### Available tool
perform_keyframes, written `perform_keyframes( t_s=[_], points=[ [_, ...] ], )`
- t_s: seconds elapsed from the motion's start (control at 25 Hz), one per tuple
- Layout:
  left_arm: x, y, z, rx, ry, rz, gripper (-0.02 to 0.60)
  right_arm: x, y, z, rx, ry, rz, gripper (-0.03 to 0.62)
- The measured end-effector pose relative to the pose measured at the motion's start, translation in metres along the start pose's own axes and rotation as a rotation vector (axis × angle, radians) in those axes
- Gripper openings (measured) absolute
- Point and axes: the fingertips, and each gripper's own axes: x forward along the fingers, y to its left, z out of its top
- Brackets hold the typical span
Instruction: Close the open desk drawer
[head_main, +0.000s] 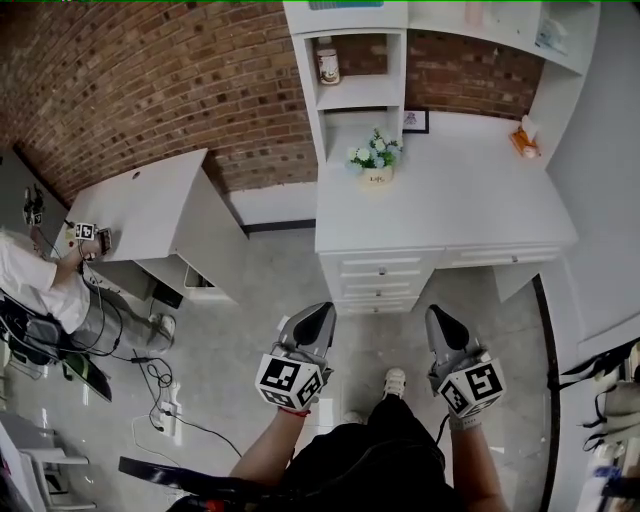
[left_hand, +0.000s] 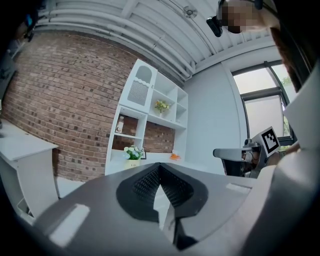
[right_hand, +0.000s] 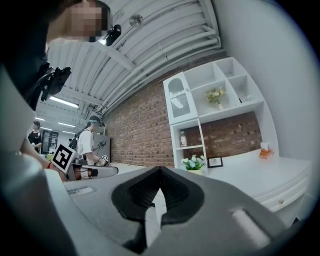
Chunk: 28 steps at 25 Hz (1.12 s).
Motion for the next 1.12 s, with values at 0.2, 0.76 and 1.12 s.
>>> perform_keyframes(
  t_s=[0.2, 0.76, 1.12],
  points=[
    [-0.011, 0.005, 0.015, -0.024, -0.013, 0.015, 0.002, -0.003, 0.004, 0.012, -0.003, -0.009, 0.013, -0.002],
    [-0.028, 0.015, 0.039, -0.029, -0.054, 0.019, 0.002, 0.006, 0.03, 0.033, -0.009, -0.022, 0.036, -0.002],
    [-0.042, 0.018, 0.027, -0.038, -0.032, 0.021, 0.002, 0.006, 0.044, 0.02, 0.016, 0.009, 0.04, -0.002]
  ],
)
